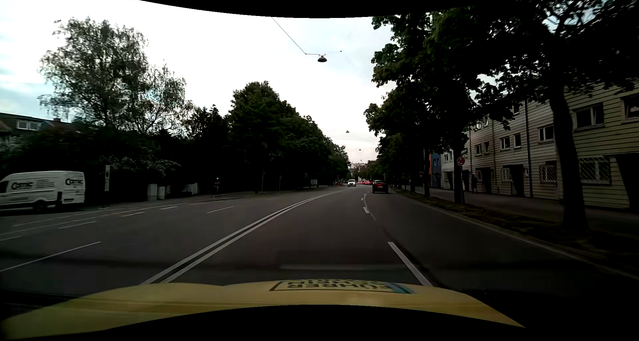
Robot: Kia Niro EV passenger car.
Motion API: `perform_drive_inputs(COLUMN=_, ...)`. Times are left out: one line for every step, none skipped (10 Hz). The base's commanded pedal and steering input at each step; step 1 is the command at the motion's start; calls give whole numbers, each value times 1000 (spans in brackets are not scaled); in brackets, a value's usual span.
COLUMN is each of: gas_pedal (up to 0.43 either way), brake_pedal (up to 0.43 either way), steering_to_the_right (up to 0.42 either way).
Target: Follow the waypoints while adhering to traffic rules and regulations
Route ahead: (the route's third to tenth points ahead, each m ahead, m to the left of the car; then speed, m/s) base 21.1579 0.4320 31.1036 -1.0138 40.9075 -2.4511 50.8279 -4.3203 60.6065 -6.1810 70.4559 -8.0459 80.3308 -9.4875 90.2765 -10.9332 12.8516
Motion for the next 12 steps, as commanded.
perform_drive_inputs(gas_pedal=67, brake_pedal=0, steering_to_the_right=25)
perform_drive_inputs(gas_pedal=67, brake_pedal=0, steering_to_the_right=25)
perform_drive_inputs(gas_pedal=67, brake_pedal=0, steering_to_the_right=25)
perform_drive_inputs(gas_pedal=67, brake_pedal=0, steering_to_the_right=25)
perform_drive_inputs(gas_pedal=67, brake_pedal=0, steering_to_the_right=25)
perform_drive_inputs(gas_pedal=67, brake_pedal=0, steering_to_the_right=25)
perform_drive_inputs(gas_pedal=67, brake_pedal=0, steering_to_the_right=25)
perform_drive_inputs(gas_pedal=67, brake_pedal=0, steering_to_the_right=25)
perform_drive_inputs(gas_pedal=67, brake_pedal=0, steering_to_the_right=25)
perform_drive_inputs(gas_pedal=67, brake_pedal=0, steering_to_the_right=25)
perform_drive_inputs(gas_pedal=59, brake_pedal=0, steering_to_the_right=25)
perform_drive_inputs(gas_pedal=59, brake_pedal=0, steering_to_the_right=25)
